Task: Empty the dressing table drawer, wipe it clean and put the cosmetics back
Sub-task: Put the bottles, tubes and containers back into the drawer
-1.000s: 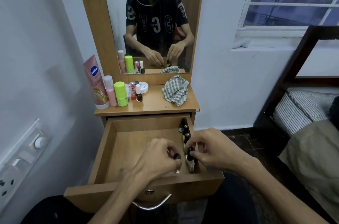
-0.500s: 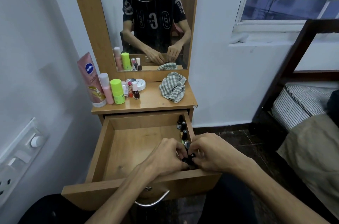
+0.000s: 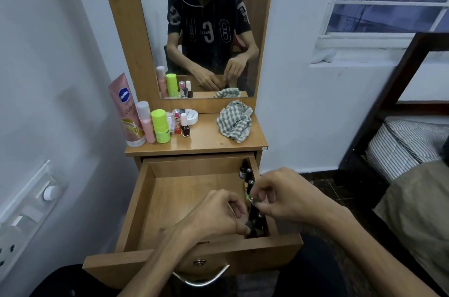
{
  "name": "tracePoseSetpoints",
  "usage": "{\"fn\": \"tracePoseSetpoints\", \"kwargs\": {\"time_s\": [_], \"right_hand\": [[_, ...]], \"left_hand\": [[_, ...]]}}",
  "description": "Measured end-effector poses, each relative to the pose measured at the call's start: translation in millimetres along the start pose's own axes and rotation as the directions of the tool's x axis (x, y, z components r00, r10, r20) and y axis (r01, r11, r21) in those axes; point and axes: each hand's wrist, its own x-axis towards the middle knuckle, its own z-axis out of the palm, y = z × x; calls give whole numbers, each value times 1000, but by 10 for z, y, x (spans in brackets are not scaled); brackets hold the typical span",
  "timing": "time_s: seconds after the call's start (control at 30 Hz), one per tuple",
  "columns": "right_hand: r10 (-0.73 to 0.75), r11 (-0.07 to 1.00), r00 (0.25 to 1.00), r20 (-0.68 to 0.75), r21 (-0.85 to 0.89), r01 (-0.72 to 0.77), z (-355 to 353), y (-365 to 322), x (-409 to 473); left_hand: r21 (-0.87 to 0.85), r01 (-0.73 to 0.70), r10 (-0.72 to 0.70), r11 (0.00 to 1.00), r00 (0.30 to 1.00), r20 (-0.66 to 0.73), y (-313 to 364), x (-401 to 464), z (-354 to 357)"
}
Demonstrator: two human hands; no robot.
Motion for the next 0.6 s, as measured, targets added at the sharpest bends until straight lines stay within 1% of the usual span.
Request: {"fn": "tracePoseSetpoints", "kwargs": {"time_s": [0.07,0.13,0.17,0.2,0.27,0.33,0.37,0.4,0.43,0.47,0.53,0.6], "right_hand": [[-9,999,998,-57,32,11,-62,-77,167],[7,997,989,-146,74,4,-91,-145,393],[20,995,981,-192,101,0,-97,-182,530],[28,992,971,-237,123,1,-96,-216,677],[35,988,944,-328,153,16,-93,-300,991],[60,980,918,-391,196,20,-87,-388,1307],[73,975,909,-410,219,21,-80,-428,1462],[80,971,902,-425,236,26,-74,-470,1602],[86,969,895,-438,247,28,-67,-514,1730],[90,967,889,-449,252,29,-63,-555,1840],[102,970,885,-455,245,14,-40,-599,2031],[112,976,882,-457,219,-10,-3,-604,2166]], "left_hand": [[-18,-17,15,1000,995,-99,-5,-17,-103],[-41,-33,20,999,958,-287,-27,14,-229],[-38,-27,9,999,911,-411,-40,43,-302],[-29,-9,-8,1000,846,-532,-53,72,-382],[-13,35,-34,999,716,-697,-52,134,-570],[48,62,0,997,615,-788,-39,203,-776],[97,81,33,992,577,-816,-29,242,-881],[148,107,64,983,555,-830,-7,282,-987],[200,141,91,970,551,-830,10,331,-1090],[252,184,108,950,564,-819,37,376,-1193],[349,280,113,895,614,-781,97,470,-1373],[416,338,92,844,674,-733,145,550,-1525]]}}
